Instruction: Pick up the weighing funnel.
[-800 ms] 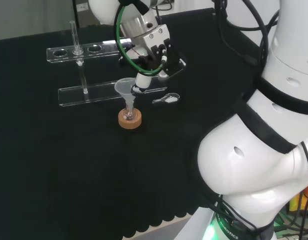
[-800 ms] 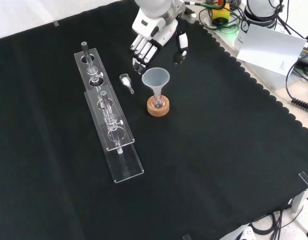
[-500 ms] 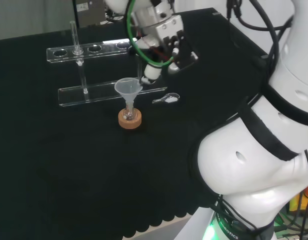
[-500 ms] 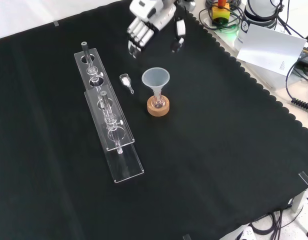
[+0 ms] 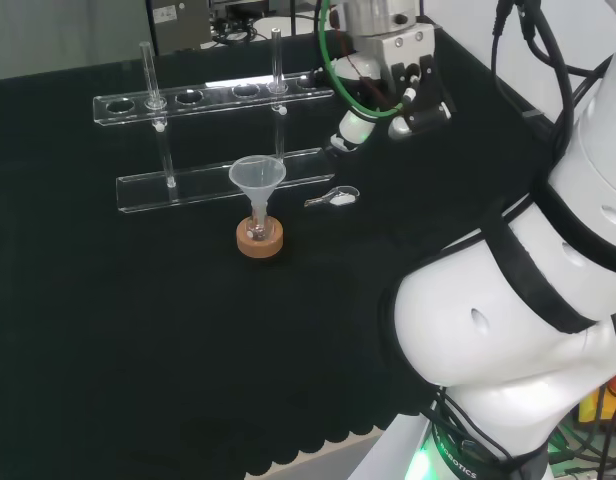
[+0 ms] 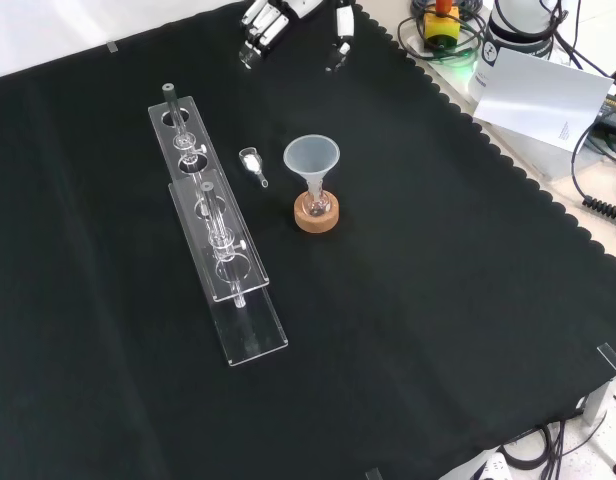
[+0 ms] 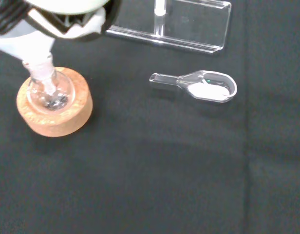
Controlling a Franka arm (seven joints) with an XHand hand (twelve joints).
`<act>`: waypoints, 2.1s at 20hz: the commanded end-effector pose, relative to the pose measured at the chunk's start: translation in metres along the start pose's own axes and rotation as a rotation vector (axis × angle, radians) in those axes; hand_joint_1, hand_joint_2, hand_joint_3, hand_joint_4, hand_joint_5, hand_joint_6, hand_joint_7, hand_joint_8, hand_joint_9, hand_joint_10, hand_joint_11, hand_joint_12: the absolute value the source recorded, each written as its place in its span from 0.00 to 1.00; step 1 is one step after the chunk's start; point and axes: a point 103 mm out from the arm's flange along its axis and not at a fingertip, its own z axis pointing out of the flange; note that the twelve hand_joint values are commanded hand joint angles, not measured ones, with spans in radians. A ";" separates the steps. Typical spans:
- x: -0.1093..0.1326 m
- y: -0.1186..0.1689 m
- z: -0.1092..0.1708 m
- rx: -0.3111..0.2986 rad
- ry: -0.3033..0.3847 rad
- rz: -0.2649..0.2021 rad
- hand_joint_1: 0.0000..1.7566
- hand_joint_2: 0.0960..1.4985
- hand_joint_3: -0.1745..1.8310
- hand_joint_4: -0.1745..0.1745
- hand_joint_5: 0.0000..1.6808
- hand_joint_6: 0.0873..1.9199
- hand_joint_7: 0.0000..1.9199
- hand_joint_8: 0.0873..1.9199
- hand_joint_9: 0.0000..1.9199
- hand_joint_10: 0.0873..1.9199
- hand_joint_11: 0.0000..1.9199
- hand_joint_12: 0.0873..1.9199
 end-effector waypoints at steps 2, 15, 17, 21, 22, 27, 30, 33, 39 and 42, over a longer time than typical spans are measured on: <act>-0.026 0.016 0.028 -0.007 0.049 0.010 0.47 0.36 0.43 0.29 0.14 0.00 0.10 0.32 0.21 0.34 0.10 0.72; -0.049 0.063 0.068 0.037 0.080 0.005 0.48 0.36 0.43 0.29 0.17 0.00 0.11 0.32 0.22 0.32 0.12 0.71; -0.052 0.067 0.072 0.042 0.082 0.008 0.48 0.36 0.43 0.29 0.17 0.00 0.11 0.32 0.22 0.32 0.12 0.71; -0.056 0.072 0.079 0.049 0.088 0.014 0.48 0.36 0.43 0.29 0.17 0.00 0.10 0.32 0.22 0.32 0.12 0.71; -0.056 0.073 0.081 0.050 0.091 0.013 0.48 0.36 0.43 0.29 0.17 0.00 0.10 0.32 0.22 0.32 0.12 0.71; -0.059 0.081 0.093 0.060 0.101 0.011 0.49 0.36 0.43 0.29 0.19 0.00 0.11 0.32 0.22 0.32 0.12 0.71; -0.059 0.089 0.101 0.063 0.105 0.007 0.49 0.36 0.43 0.30 0.20 0.00 0.12 0.32 0.22 0.32 0.12 0.71; -0.057 0.088 0.101 0.064 0.093 0.011 0.50 0.36 0.43 0.30 0.22 0.00 0.13 0.33 0.22 0.32 0.12 0.71; -0.055 0.097 0.109 0.089 0.084 0.010 0.50 0.36 0.43 0.31 0.24 0.00 0.14 0.33 0.23 0.31 0.12 0.71; -0.054 0.109 0.121 0.099 0.081 0.002 0.51 0.36 0.43 0.32 0.25 0.00 0.14 0.33 0.23 0.31 0.12 0.71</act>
